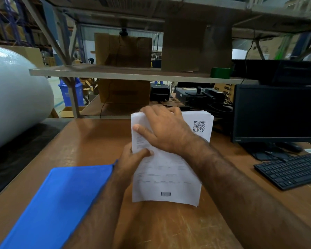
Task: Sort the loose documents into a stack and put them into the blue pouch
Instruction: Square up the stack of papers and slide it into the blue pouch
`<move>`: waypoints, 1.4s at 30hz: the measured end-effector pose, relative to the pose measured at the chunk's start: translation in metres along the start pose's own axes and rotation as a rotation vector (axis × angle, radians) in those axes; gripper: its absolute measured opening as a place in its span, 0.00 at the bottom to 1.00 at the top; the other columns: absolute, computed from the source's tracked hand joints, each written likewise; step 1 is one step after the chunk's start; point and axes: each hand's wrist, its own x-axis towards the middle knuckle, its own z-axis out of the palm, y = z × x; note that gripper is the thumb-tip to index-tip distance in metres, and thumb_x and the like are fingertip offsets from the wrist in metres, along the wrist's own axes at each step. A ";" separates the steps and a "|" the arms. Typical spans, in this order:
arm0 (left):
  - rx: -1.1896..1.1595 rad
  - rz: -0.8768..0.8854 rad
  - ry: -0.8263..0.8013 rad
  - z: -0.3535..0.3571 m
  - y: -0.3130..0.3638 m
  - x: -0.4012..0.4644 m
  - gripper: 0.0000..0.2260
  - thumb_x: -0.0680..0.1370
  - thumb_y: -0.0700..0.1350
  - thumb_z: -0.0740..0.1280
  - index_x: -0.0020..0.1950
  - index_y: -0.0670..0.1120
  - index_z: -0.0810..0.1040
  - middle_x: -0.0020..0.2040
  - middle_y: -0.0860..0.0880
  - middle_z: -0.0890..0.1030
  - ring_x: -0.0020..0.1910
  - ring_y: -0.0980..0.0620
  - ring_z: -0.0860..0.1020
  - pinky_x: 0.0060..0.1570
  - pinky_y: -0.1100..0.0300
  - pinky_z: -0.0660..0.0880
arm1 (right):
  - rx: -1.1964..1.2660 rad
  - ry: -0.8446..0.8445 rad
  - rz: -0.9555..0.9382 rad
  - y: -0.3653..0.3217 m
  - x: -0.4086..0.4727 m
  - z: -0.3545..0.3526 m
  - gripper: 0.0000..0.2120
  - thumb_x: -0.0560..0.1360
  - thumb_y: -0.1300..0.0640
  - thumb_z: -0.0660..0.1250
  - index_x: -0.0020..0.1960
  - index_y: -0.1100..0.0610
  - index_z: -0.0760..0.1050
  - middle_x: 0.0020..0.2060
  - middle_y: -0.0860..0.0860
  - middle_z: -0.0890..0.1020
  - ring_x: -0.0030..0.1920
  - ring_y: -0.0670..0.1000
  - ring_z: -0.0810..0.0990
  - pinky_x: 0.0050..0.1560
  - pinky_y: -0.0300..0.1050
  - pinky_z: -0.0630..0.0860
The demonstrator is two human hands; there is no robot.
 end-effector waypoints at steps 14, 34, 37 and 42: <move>0.031 -0.033 0.044 0.002 -0.003 -0.001 0.13 0.76 0.37 0.73 0.60 0.45 0.80 0.53 0.44 0.87 0.52 0.42 0.86 0.52 0.43 0.83 | -0.027 0.035 0.066 0.019 -0.011 -0.002 0.33 0.81 0.31 0.48 0.78 0.49 0.62 0.73 0.48 0.72 0.74 0.50 0.68 0.76 0.60 0.54; -0.035 -0.040 0.049 0.000 -0.008 0.003 0.19 0.72 0.41 0.76 0.63 0.43 0.80 0.56 0.42 0.86 0.55 0.37 0.85 0.54 0.37 0.81 | -0.037 0.026 0.097 0.050 -0.025 -0.009 0.37 0.79 0.29 0.49 0.78 0.51 0.62 0.75 0.50 0.69 0.77 0.50 0.64 0.80 0.63 0.46; -0.020 -0.037 0.022 -0.002 -0.010 0.002 0.16 0.76 0.40 0.73 0.64 0.43 0.79 0.57 0.41 0.85 0.55 0.37 0.84 0.56 0.35 0.80 | 0.019 0.157 0.063 0.034 -0.016 -0.010 0.36 0.80 0.30 0.51 0.79 0.51 0.60 0.76 0.50 0.69 0.78 0.50 0.63 0.80 0.61 0.48; -0.013 -0.028 0.033 -0.003 -0.009 0.001 0.19 0.73 0.43 0.75 0.63 0.43 0.80 0.57 0.41 0.85 0.55 0.38 0.85 0.56 0.34 0.79 | 0.003 0.109 0.044 0.046 -0.023 -0.006 0.37 0.76 0.35 0.65 0.80 0.45 0.58 0.76 0.46 0.68 0.78 0.50 0.62 0.78 0.64 0.49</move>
